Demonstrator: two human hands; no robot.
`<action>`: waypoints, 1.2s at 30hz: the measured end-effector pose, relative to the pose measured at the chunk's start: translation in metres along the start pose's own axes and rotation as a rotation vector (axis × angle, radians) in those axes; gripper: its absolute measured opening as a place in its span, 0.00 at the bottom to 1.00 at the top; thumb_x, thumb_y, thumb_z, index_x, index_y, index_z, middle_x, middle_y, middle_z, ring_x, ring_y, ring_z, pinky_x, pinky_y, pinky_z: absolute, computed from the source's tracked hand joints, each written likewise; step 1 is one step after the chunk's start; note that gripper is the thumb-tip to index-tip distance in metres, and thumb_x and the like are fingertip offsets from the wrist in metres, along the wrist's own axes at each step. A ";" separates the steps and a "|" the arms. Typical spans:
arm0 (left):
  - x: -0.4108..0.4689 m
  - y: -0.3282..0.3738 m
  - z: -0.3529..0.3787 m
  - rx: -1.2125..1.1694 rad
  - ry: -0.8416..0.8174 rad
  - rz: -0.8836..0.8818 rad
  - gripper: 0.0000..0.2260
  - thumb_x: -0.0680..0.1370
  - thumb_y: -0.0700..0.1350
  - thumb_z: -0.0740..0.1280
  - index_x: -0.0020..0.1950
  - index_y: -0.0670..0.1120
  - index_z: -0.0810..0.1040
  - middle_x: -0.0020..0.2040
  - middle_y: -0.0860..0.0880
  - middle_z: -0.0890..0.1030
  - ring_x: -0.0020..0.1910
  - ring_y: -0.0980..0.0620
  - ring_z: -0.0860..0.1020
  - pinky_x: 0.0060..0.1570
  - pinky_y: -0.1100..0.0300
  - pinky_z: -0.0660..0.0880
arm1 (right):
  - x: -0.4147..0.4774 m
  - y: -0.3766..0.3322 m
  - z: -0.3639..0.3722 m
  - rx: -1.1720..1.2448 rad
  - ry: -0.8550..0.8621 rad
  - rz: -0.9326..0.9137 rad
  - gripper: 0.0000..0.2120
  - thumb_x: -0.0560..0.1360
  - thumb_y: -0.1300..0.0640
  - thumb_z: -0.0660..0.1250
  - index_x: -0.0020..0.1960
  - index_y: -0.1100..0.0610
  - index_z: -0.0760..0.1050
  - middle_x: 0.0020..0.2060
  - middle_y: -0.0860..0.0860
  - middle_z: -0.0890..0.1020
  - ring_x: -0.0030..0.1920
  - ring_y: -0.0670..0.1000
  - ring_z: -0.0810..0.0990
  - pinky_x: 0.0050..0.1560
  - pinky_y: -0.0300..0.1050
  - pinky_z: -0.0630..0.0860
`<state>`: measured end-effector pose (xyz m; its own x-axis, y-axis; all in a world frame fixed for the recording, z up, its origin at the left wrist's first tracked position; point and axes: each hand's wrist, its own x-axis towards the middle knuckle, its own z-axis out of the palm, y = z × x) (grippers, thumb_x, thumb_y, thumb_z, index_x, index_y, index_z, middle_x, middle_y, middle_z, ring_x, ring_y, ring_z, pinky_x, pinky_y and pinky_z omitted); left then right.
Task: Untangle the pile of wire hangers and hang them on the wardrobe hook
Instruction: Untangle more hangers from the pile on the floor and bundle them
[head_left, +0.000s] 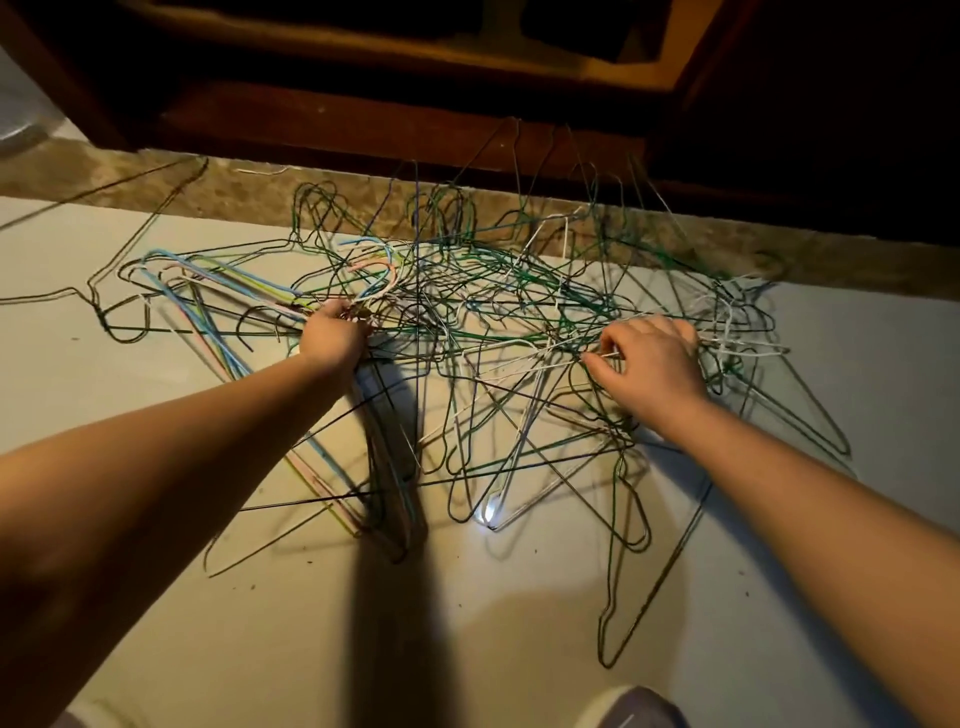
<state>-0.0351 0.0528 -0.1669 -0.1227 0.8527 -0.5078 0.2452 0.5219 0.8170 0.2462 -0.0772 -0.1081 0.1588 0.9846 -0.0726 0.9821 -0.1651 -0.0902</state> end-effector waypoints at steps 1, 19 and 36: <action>-0.001 -0.001 -0.002 -0.010 -0.012 0.005 0.09 0.75 0.33 0.64 0.51 0.46 0.74 0.37 0.47 0.75 0.29 0.51 0.70 0.32 0.60 0.69 | 0.001 0.000 0.001 -0.012 0.007 -0.010 0.15 0.76 0.42 0.60 0.50 0.53 0.75 0.51 0.52 0.79 0.55 0.54 0.72 0.58 0.49 0.58; -0.033 0.036 -0.090 0.342 0.019 0.238 0.13 0.79 0.35 0.58 0.61 0.41 0.75 0.41 0.45 0.78 0.35 0.48 0.74 0.33 0.57 0.66 | -0.005 -0.072 0.022 -0.043 -0.198 -0.051 0.14 0.76 0.53 0.60 0.62 0.51 0.70 0.59 0.51 0.73 0.62 0.53 0.68 0.66 0.51 0.57; -0.075 0.027 -0.001 0.887 -0.042 0.621 0.16 0.77 0.34 0.57 0.61 0.45 0.77 0.54 0.36 0.80 0.51 0.37 0.78 0.45 0.50 0.73 | -0.059 0.039 0.027 0.174 -0.142 0.190 0.20 0.77 0.46 0.60 0.66 0.53 0.71 0.64 0.54 0.71 0.65 0.55 0.66 0.63 0.46 0.63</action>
<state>-0.0204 0.0033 -0.1062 0.2920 0.9516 -0.0961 0.8632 -0.2189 0.4549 0.2728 -0.1435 -0.1342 0.3108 0.9193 -0.2413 0.9021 -0.3653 -0.2299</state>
